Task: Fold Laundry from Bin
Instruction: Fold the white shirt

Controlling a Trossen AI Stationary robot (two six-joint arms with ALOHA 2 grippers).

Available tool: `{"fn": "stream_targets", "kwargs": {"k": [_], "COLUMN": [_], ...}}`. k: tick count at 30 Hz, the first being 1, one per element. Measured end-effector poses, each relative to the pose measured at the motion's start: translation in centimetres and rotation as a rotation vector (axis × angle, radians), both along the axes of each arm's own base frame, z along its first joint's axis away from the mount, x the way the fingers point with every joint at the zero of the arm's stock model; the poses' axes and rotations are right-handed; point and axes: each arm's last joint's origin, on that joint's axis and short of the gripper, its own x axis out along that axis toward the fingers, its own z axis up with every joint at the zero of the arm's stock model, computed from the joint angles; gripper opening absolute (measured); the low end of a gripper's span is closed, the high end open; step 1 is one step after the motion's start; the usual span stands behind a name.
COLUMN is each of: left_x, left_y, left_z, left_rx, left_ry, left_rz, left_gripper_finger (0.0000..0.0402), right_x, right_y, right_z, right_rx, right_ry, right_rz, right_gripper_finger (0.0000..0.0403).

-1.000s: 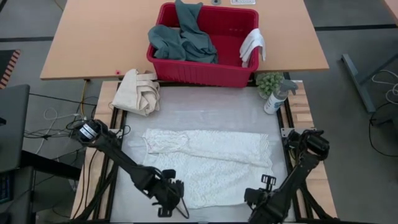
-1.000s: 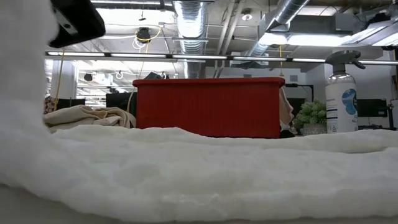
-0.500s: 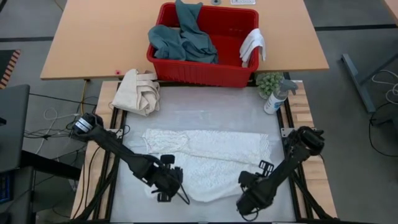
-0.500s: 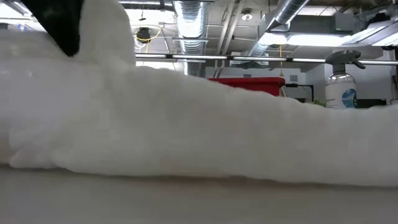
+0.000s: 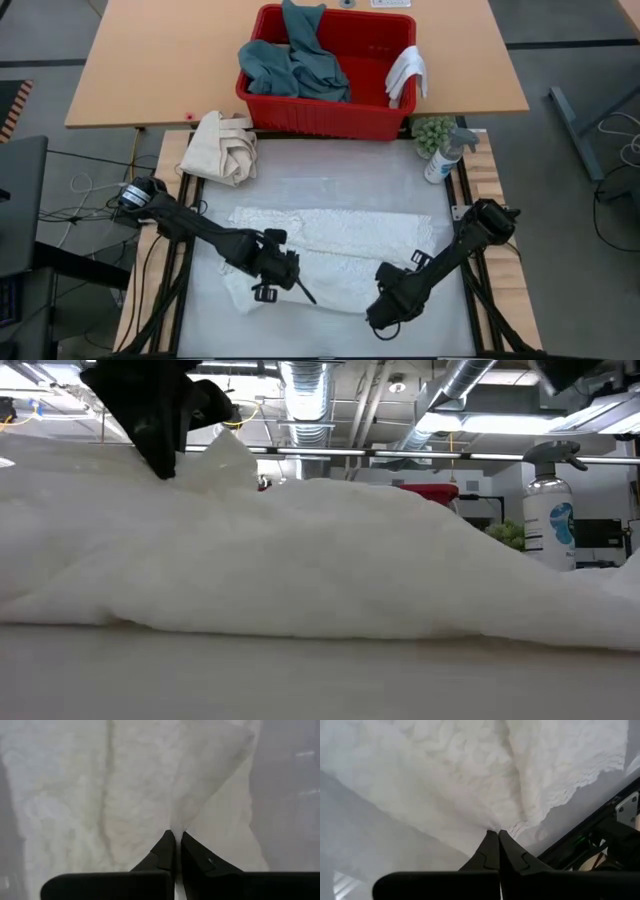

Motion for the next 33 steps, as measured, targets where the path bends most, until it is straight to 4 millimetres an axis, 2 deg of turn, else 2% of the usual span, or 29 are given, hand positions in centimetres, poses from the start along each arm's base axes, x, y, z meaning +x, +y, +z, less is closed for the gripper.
{"fn": "stream_targets", "kwargs": {"k": [7,13,22,27,33], "left_x": [-0.5,-0.3,-0.1,-0.6,-0.7], "left_y": [1.8,2.8,3.7,4.0,4.2], "left_z": [1.2,1.5,0.9,-0.5,-1.3], "left_rx": [0.031,0.047,0.067,0.068,0.116], "left_ry": [0.006,0.001,0.012,0.054,0.044], "left_rz": [0.002,-0.026,-0.052,-0.052,-0.051], "left_gripper_finger": [0.0000,0.0000,0.0000,0.0000,0.0000], "right_x": [1.2,2.0,0.2,-0.5,-1.3], "right_y": [-1.7,-3.2,-5.1,-5.7,-7.8], "right_z": [0.0,-0.2,-3.7,-3.6,-2.8], "right_rx": [-0.003,-0.020,-0.059,-0.066,-0.076], "right_ry": [-0.002,-0.003,0.183,0.186,0.166], "right_rz": [-0.062,-0.160,-0.293,-0.309,-0.363], "right_gripper_finger": [0.0013,0.0013,0.0013,0.0013,0.0013]}}
